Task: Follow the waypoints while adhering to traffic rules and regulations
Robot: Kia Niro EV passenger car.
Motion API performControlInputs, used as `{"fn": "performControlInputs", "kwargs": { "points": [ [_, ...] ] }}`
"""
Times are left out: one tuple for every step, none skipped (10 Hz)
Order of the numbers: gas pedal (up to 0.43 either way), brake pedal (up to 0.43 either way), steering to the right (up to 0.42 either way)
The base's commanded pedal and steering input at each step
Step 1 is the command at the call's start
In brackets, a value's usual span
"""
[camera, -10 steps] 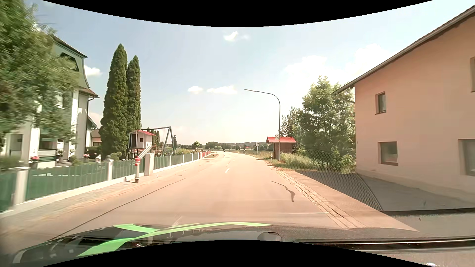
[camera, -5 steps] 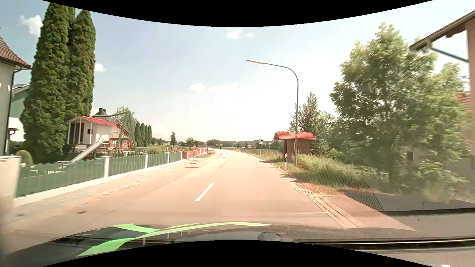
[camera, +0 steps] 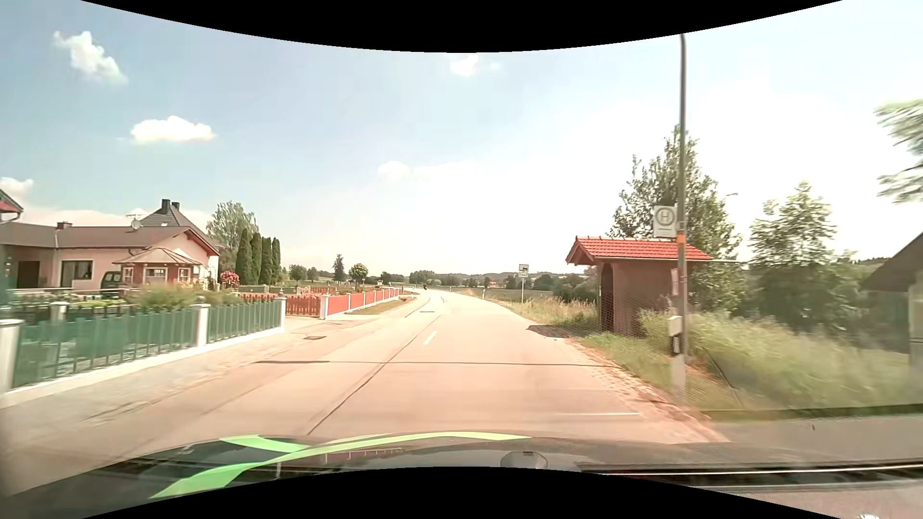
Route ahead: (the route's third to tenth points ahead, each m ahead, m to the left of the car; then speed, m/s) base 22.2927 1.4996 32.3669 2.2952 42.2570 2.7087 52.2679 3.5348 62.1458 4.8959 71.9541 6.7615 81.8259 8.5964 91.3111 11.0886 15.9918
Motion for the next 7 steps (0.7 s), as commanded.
{"fn": "performControlInputs", "kwargs": {
  "points": [
    [0.268,0.0,-0.016],
    [0.26,0.0,-0.017],
    [0.248,0.0,-0.017],
    [0.248,0.0,-0.017],
    [0.248,0.0,-0.017],
    [0.248,0.0,-0.017],
    [0.248,0.0,-0.017]
  ]
}}
